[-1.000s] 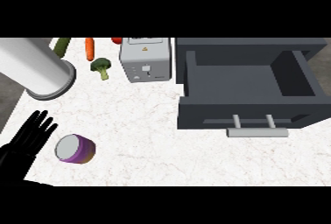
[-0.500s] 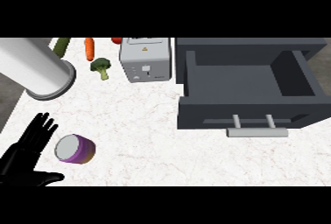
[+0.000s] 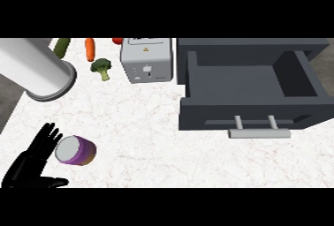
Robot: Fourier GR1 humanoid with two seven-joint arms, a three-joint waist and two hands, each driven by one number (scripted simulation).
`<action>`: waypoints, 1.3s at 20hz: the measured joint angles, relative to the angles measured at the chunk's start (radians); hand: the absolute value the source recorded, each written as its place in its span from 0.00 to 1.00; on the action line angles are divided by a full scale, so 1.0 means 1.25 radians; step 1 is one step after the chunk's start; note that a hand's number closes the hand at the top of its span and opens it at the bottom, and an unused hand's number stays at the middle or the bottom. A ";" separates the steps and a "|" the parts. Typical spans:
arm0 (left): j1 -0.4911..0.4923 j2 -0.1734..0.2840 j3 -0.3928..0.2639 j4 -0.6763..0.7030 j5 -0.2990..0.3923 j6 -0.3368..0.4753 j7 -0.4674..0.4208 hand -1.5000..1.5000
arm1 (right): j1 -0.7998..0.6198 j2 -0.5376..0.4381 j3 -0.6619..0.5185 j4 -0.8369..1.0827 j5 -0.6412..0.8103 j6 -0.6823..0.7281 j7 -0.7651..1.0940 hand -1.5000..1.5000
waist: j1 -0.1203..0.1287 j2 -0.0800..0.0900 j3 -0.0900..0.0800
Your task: Pick up the can, place it into the drawer and close the drawer
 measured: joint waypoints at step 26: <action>-0.185 -0.003 -0.037 0.365 0.001 -0.059 -0.139 1.00 | 0.016 0.028 -0.023 -0.051 -0.041 0.023 0.053 0.00 | 0.000 -0.001 0.001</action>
